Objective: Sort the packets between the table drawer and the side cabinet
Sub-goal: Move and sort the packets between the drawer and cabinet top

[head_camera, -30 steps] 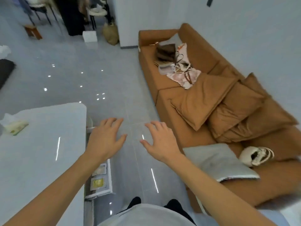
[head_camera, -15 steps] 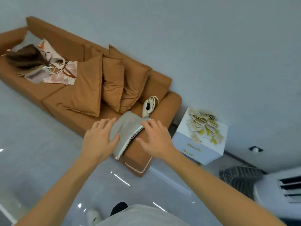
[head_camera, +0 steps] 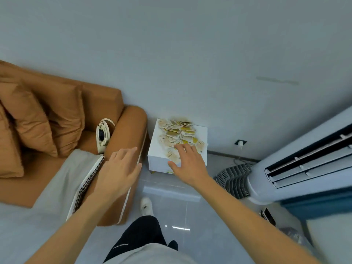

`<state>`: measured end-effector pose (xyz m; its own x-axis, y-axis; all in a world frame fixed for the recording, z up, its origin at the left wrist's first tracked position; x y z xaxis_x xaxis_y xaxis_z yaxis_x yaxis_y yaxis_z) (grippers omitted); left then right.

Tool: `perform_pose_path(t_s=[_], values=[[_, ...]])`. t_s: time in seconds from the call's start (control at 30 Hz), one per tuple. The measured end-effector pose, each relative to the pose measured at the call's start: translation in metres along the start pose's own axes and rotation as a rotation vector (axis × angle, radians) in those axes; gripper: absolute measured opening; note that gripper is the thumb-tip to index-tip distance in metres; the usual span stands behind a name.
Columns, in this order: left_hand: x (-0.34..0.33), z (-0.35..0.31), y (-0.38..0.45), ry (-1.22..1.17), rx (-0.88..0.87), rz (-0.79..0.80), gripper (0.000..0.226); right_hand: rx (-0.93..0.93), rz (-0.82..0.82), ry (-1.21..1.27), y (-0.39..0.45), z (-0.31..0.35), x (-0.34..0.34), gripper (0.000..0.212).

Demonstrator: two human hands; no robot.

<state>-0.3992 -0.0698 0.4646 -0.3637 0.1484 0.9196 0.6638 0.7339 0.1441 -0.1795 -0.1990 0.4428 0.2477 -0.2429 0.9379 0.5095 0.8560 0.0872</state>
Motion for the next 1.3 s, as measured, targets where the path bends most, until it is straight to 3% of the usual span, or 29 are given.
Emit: perform_pose_path(t_s=[0.13, 0.4, 0.67, 0.8, 1.0, 1.3], values=[[-0.056, -0.005, 0.071, -0.052, -0.056, 0.060, 0.057, -0.111, 0.072, 0.003, 0.046, -0.053, -0.026, 0.063], [-0.180, -0.005, 0.197, -0.084, -0.137, 0.330, 0.055, -0.369, 0.156, 0.060, 0.133, -0.149, -0.097, 0.063], [-0.356, 0.014, 0.223, -0.008, -0.223, 0.566, 0.057, -0.522, 0.182, 0.101, 0.182, -0.262, -0.235, 0.060], [-0.440, 0.027, 0.207, -0.032, -0.210, 0.614, 0.070, -0.544, 0.246, 0.073, 0.190, -0.320, -0.298, 0.063], [-0.527, 0.046, 0.199, 0.005, -0.345, 0.591, 0.089, -0.516, 0.265, 0.026, 0.211, -0.389, -0.361, 0.078], [-0.576, 0.056, 0.203, 0.167, -0.510, 0.522, 0.098, -0.489, 0.250, 0.008, 0.239, -0.423, -0.398, 0.097]])
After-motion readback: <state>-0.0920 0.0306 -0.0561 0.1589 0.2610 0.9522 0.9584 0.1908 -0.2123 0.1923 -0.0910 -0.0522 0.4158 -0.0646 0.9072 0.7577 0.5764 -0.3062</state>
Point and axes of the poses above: each hand's wrist, its own y-axis towards the middle knuckle, its own x-axis out of the back of the hand, z = x × y, the point moved 1 cm from there along y, towards the middle knuckle, and after that the axes turned 10 degrees about -z, right-handed, at the moved point
